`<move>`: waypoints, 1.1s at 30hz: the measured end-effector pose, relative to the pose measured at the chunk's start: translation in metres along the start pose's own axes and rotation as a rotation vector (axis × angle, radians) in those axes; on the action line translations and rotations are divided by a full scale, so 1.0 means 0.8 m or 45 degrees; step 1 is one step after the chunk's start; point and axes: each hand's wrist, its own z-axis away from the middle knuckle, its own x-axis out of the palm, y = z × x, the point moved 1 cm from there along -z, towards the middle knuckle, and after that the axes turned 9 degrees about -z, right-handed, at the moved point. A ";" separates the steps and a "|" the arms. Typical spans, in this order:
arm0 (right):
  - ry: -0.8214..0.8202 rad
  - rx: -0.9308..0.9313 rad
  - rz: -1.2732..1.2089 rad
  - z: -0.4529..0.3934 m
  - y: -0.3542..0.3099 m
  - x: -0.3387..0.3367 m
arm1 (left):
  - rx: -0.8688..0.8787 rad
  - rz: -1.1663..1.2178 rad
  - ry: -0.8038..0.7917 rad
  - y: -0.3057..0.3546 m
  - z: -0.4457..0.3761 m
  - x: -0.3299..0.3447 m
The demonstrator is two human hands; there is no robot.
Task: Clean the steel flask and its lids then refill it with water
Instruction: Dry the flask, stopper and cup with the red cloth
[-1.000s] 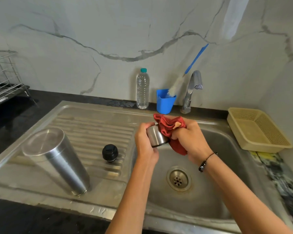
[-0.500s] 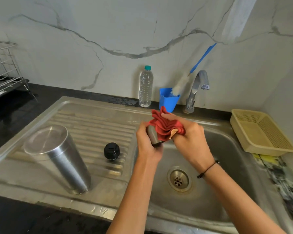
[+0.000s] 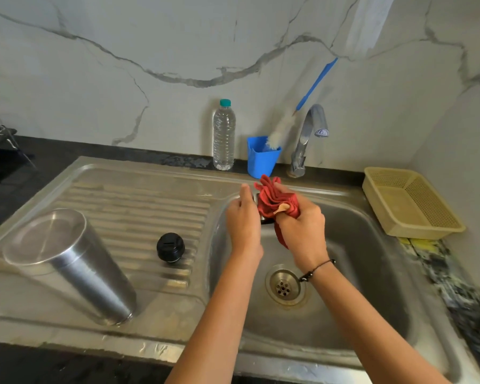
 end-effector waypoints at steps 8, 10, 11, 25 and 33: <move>-0.204 -0.574 0.264 0.030 -0.007 0.006 | -0.203 0.432 -0.150 -0.002 -0.007 -0.011; -0.200 -0.555 0.254 0.030 -0.002 0.009 | -0.208 0.457 -0.183 0.000 -0.006 -0.013; -0.178 -0.526 0.230 0.025 -0.003 0.008 | -0.208 0.431 -0.163 0.001 -0.006 -0.015; -0.012 -0.203 -0.167 -0.010 -0.051 -0.034 | -0.263 0.604 -0.294 0.036 0.007 -0.021; -0.159 -0.311 0.165 0.013 -0.040 -0.004 | -0.345 0.761 -0.425 0.021 -0.001 -0.023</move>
